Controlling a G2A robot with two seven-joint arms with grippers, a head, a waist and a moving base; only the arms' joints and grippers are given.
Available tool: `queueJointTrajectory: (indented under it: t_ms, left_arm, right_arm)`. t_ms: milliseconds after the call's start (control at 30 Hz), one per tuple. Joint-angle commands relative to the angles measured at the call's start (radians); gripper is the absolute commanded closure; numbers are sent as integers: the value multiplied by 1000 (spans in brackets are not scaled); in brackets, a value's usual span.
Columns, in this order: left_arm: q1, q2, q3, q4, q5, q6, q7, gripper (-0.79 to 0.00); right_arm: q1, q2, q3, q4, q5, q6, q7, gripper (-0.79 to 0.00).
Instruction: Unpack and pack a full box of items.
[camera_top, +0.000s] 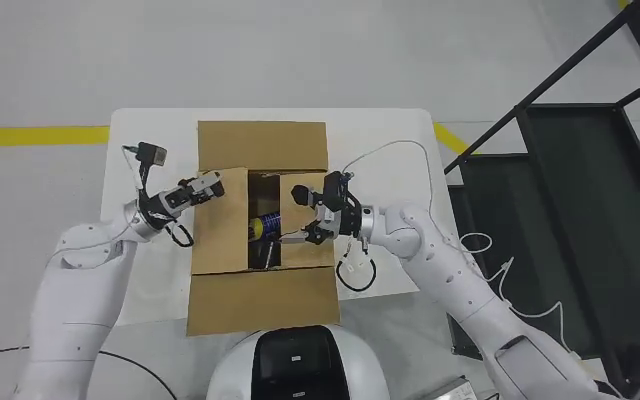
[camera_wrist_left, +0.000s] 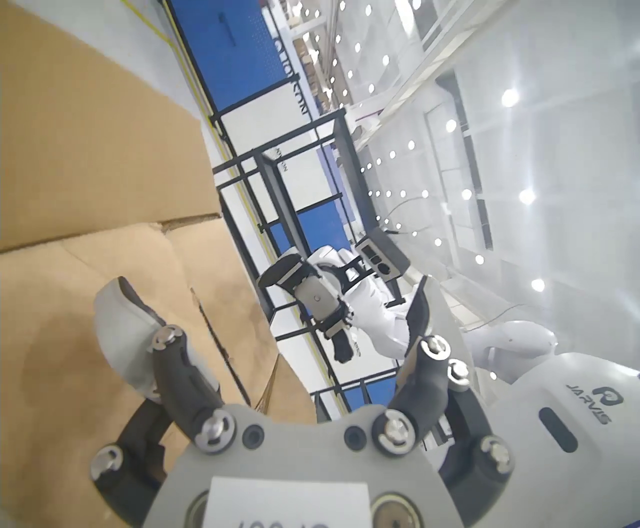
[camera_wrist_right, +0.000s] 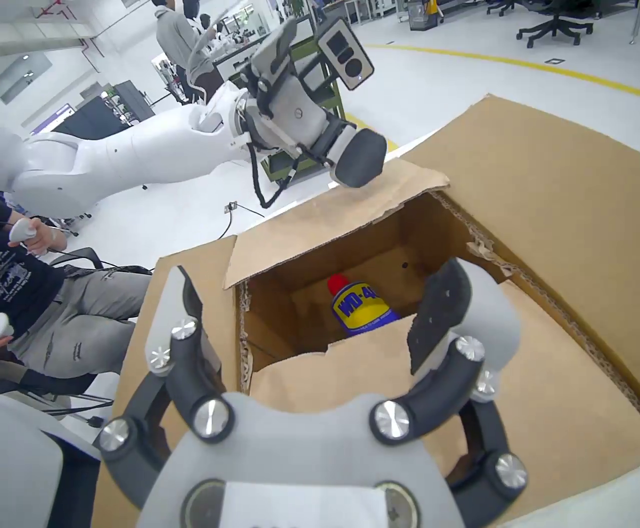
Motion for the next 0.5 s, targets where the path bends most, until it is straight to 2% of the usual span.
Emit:
queueJointTrajectory:
  t_ms: [0,233,467]
  left_arm:
    - [-3,5,-31,7,-28,2,10,-785]
    - [2,19,-95,34,-47,15,4,-785]
    - [4,20,-99,37,-53,19,5,-785]
  right_arm:
    - [0,0,-1,1,0,0,1,-785]
    - [0,0,-1,1,0,0,1,-785]
    - [-3,-1,-3,-1,9,0,-3,-785]
